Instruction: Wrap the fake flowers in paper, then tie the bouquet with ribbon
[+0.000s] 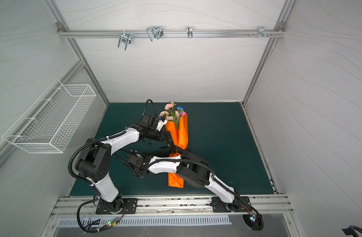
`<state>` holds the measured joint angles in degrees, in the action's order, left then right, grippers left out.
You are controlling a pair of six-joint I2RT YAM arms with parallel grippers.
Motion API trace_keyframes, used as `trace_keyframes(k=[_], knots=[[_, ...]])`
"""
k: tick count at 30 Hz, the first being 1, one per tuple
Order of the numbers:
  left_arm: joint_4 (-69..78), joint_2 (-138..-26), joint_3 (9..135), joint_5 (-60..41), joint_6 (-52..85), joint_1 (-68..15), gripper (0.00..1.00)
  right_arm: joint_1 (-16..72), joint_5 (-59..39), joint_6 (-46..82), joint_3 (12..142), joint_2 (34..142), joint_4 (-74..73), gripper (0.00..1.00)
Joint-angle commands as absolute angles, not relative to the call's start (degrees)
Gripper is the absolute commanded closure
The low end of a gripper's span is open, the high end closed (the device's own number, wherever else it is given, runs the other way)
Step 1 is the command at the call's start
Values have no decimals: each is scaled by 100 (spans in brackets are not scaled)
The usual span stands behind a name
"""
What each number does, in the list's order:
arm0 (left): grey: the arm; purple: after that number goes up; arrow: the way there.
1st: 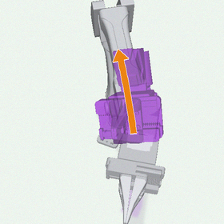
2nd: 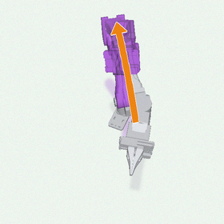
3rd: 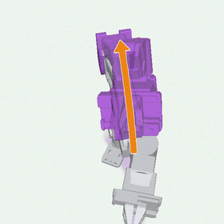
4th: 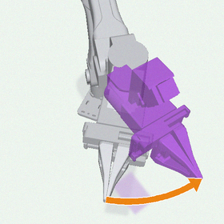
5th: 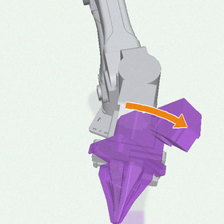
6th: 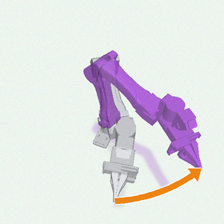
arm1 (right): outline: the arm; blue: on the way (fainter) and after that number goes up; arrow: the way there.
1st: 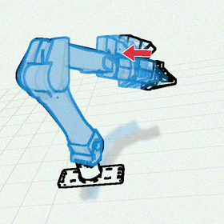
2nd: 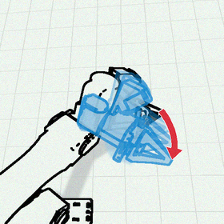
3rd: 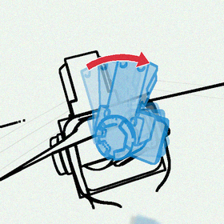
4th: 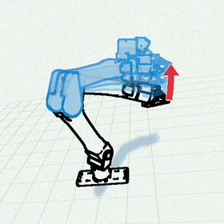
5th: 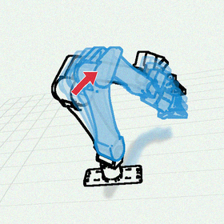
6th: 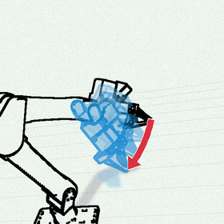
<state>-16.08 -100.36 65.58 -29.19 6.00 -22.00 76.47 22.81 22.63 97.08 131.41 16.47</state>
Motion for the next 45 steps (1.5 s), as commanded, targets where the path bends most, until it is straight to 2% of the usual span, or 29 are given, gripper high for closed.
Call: trace_keyframes(k=[1,4,5,13,17,26,32,38,45], knots=[[-1538,-10095,6776,-2975,461,-2172,100,7646,1996,2257,9362,13032,1902,69],[-1529,-10064,6746,-2940,384,-2174,100,7707,1918,2196,9021,12558,1822,96],[-1522,-10038,6735,-2914,351,-2178,100,7716,1874,2170,8946,12407,1820,100],[-1359,-9757,6544,-2738,199,-2172,100,7774,1766,1804,8213,10682,1911,100],[-1118,-9538,6332,-2765,253,-2178,100,7770,2022,1767,7962,9917,2166,100],[-479,-8674,5397,-2627,644,-2205,100,7347,2437,2295,6740,7870,2841,100],[-357,-8121,4853,-1951,987,-2336,100,7068,2701,3099,5948,6577,3549,100],[-418,-7569,4256,-1032,1102,-2829,100,6576,2569,3958,5301,5416,4467,100],[-123,-7136,3463,-496,1679,-2970,100,5722,2288,4238,5058,4811,5218,100]])
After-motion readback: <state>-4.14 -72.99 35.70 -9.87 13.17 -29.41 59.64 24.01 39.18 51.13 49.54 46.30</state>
